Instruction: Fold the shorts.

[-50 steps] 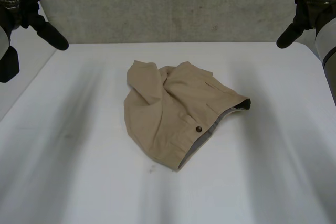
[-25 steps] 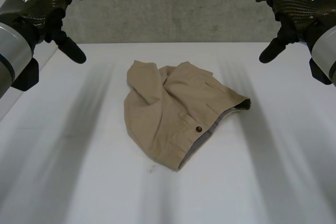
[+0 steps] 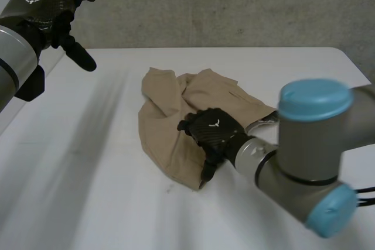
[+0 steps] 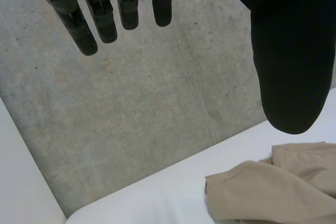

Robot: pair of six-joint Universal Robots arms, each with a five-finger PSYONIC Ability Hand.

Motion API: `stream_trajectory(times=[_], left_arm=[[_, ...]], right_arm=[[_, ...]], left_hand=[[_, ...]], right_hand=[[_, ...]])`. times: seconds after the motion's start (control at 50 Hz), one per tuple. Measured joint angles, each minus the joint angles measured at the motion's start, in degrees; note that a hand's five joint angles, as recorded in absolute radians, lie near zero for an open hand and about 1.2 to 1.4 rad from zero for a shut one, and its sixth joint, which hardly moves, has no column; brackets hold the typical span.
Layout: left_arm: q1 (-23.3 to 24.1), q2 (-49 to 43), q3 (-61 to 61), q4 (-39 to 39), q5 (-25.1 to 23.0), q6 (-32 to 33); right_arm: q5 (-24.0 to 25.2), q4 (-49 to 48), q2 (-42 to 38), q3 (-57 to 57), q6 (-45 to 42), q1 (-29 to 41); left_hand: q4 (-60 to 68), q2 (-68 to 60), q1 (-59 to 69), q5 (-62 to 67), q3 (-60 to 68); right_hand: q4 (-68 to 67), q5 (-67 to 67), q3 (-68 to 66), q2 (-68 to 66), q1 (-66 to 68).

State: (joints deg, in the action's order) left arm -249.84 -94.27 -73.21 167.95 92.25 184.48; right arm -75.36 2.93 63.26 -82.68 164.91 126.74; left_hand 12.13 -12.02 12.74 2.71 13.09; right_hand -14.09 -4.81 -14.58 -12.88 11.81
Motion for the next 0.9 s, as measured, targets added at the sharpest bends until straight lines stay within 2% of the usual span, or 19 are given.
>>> stream_trajectory(times=[0.02, 0.1, 0.24, 0.54, 0.68, 0.72, 0.9], left_arm=[[-0.01, -0.26, 0.0, 0.01, 0.01, 0.0], [-0.03, -0.64, 0.0, 0.04, 0.03, 0.0], [-0.06, -1.31, -0.04, 0.07, 0.04, 0.0], [-0.11, -1.33, -0.09, 0.02, 0.04, 0.0], [-0.12, -1.22, -0.09, 0.01, 0.04, 0.0], [-0.13, -1.1, -0.13, 0.0, 0.04, 0.0], [-0.13, -0.78, -0.17, 0.0, 0.04, 0.0]], right_arm=[[-2.94, -1.77, -2.52, 0.3, 3.45, 0.84], [-5.95, -3.84, -5.35, 0.61, 8.53, 2.02], [-7.33, -5.73, -8.8, 1.44, 13.98, 5.13], [-7.52, -6.35, -13.3, 3.4, 12.85, 7.36], [-10.36, -6.75, -14.4, 3.67, 9.41, 7.18], [-12.78, -7.66, -13.89, 3.48, 7.79, 6.97], [-14.38, -9.86, -11.72, 2.61, 7.16, 6.66]], left_hand=[[0.0, 0.0, 0.0, 0.0, 0.0], [0.0, 0.0, 0.0, 0.0, 0.0], [0.0, 0.0, 0.0, 0.0, 0.0], [0.0, 0.0, 0.0, 0.0, 0.0], [0.0, 0.0, 0.0, 0.0, 0.0], [0.0, 0.0, 0.0, 0.0, 0.0], [0.0, 0.0, 0.0, 0.0, 0.0]], right_hand=[[-1.46, -1.39, -1.29, -2.18, 0.78], [-3.05, -2.38, -2.52, -4.02, 2.46], [-6.51, -5.46, -6.02, -5.9, 5.87], [-9.97, -8.57, -9.51, -10.61, 9.26], [-19.23, -17.18, -19.14, -20.6, 15.48], [-29.25, -26.72, -28.69, -29.97, 23.62], [-30.96, -27.53, -30.3, -31.78, 25.53]])
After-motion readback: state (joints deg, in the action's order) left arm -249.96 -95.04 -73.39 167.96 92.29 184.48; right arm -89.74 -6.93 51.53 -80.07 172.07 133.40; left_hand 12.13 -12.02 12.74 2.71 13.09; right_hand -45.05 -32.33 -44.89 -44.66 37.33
